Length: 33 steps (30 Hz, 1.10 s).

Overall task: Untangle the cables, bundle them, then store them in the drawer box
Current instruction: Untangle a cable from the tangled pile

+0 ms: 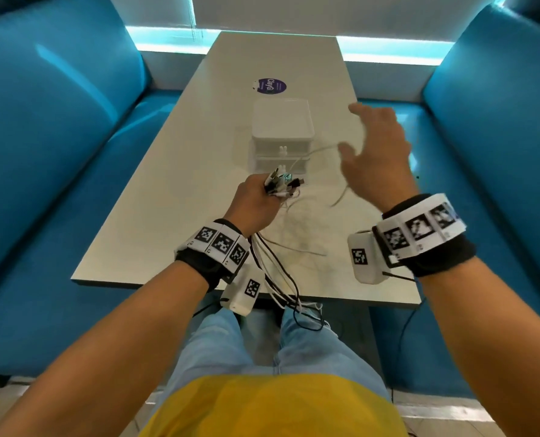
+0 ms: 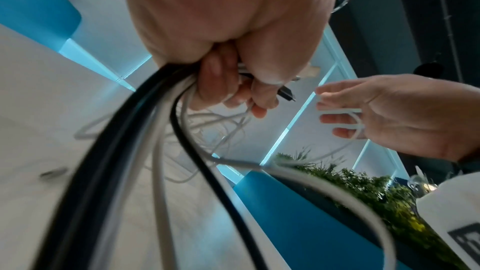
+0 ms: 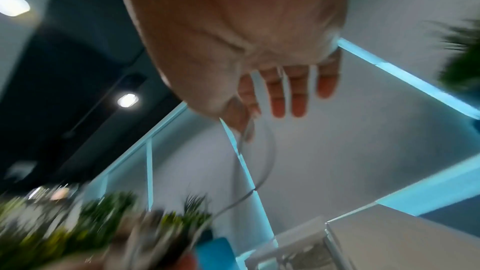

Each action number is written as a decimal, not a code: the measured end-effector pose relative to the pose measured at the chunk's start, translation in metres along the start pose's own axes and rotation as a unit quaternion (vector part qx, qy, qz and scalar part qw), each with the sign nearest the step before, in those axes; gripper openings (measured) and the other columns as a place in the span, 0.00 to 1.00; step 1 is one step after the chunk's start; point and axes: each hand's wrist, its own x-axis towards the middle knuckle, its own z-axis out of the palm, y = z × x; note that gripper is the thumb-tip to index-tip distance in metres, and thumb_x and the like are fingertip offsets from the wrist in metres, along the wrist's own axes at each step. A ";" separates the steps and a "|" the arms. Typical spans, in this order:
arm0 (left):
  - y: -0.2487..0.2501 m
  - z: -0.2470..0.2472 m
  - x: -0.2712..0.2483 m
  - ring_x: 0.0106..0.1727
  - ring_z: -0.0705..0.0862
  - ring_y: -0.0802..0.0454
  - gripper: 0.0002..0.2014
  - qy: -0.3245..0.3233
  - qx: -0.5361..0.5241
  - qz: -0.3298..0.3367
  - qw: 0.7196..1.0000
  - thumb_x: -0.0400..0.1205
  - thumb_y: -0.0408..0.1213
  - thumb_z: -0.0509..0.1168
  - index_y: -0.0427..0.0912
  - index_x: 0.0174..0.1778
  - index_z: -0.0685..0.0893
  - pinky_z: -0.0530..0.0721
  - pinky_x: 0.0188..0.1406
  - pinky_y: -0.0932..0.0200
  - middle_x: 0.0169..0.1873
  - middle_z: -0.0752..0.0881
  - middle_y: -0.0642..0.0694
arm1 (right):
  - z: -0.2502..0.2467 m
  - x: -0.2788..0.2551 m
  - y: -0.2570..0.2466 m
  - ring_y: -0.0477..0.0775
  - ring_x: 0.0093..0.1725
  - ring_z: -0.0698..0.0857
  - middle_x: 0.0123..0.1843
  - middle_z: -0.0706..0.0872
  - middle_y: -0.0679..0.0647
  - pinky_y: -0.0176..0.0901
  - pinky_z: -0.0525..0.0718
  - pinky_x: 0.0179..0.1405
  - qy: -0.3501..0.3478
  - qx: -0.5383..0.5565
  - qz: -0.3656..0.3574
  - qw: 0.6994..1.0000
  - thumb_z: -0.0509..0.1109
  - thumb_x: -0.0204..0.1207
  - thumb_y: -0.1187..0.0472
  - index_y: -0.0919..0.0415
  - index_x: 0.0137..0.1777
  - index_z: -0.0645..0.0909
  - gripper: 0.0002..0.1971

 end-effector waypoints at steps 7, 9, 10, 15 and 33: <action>-0.001 0.003 0.001 0.38 0.81 0.57 0.09 -0.003 -0.032 0.037 0.999 0.77 0.33 0.72 0.51 0.33 0.85 0.81 0.46 0.54 0.36 0.89 0.48 | 0.022 -0.008 -0.006 0.61 0.60 0.82 0.56 0.87 0.53 0.55 0.71 0.65 -0.224 -0.098 -0.098 0.965 0.61 0.82 0.58 0.48 0.57 0.85 0.12; -0.002 0.003 0.002 0.36 0.82 0.64 0.09 0.009 -0.067 0.017 0.998 0.77 0.35 0.73 0.52 0.32 0.85 0.80 0.44 0.59 0.32 0.87 0.56 | 0.017 -0.002 -0.004 0.60 0.55 0.83 0.53 0.88 0.52 0.49 0.76 0.52 -0.175 -0.052 -0.087 0.979 0.62 0.81 0.58 0.48 0.54 0.86 0.11; -0.002 0.004 0.002 0.37 0.83 0.63 0.08 0.006 -0.062 0.008 0.998 0.77 0.38 0.73 0.51 0.32 0.85 0.79 0.44 0.61 0.32 0.86 0.57 | 0.012 0.001 -0.005 0.59 0.54 0.83 0.52 0.89 0.50 0.50 0.77 0.51 -0.133 -0.032 -0.081 0.987 0.62 0.80 0.59 0.49 0.53 0.86 0.11; -0.013 0.004 0.002 0.39 0.81 0.49 0.11 -0.069 0.012 -0.063 0.996 0.78 0.42 0.72 0.50 0.31 0.81 0.75 0.40 0.58 0.31 0.83 0.50 | -0.021 0.022 -0.001 0.60 0.49 0.85 0.42 0.84 0.43 0.58 0.83 0.53 0.080 0.126 0.005 0.989 0.58 0.80 0.57 0.53 0.49 0.85 0.13; 0.003 0.006 -0.005 0.31 0.76 0.53 0.14 -0.038 0.109 0.013 0.993 0.80 0.38 0.68 0.50 0.27 0.77 0.67 0.23 0.73 0.26 0.79 0.55 | 0.020 -0.015 0.003 0.61 0.49 0.83 0.48 0.88 0.56 0.48 0.76 0.45 -0.253 -0.053 -0.079 0.963 0.63 0.83 0.52 0.52 0.46 0.85 0.10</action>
